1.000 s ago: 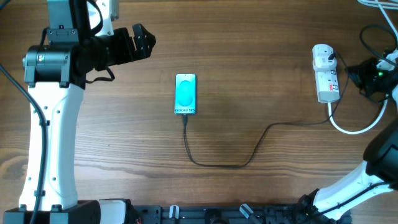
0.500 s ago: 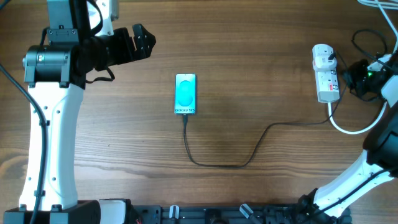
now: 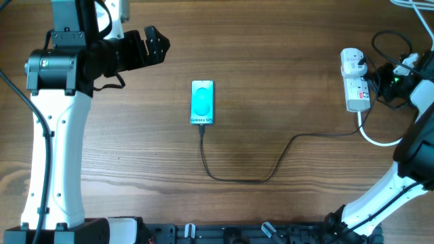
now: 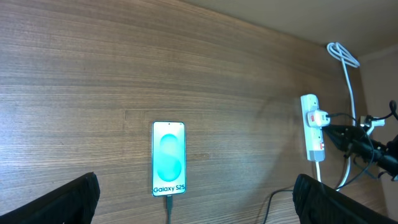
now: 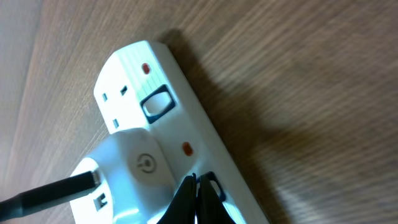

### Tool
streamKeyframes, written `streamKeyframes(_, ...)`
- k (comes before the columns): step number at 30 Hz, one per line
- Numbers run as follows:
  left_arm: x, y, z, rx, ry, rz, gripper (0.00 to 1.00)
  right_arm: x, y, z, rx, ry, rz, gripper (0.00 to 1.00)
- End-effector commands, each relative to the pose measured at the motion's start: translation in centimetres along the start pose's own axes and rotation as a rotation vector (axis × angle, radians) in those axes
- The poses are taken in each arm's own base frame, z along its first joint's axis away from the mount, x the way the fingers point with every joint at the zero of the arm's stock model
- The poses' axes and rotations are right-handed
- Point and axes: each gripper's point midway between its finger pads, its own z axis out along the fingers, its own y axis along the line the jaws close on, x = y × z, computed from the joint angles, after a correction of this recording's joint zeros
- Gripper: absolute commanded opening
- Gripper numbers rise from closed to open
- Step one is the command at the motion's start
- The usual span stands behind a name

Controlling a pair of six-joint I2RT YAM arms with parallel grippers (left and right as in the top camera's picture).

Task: Plug charger to phone and switch on socket
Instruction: 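Press the power strip's rocker switch on with the right gripper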

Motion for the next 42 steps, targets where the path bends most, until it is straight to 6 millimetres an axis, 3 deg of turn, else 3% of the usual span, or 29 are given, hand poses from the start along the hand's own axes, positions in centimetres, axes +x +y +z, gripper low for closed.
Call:
streamKeyframes(1, -0.2, -0.1, -0.4, -0.003, -0.015, 0.009, 1.00, 0.7, 0.2, 1.1, -0.015, 0.026, -0.034, 0.04)
streamKeyframes(13, -0.2, -0.1, -0.4, -0.003, -0.015, 0.009, 1.00, 1.7, -1.4, 1.6, 0.046, 0.060, -0.082, 0.04)
streamKeyframes(30, -0.2, -0.1, -0.4, -0.003, -0.015, 0.009, 1.00, 3.9, 0.2, 2.9, 0.072, 0.124, -0.191, 0.04)
streamKeyframes(42, -0.2, -0.1, -0.4, -0.003, -0.015, 0.009, 1.00, 5.2, -0.3, 2.8, 0.099, 0.173, -0.166, 0.04)
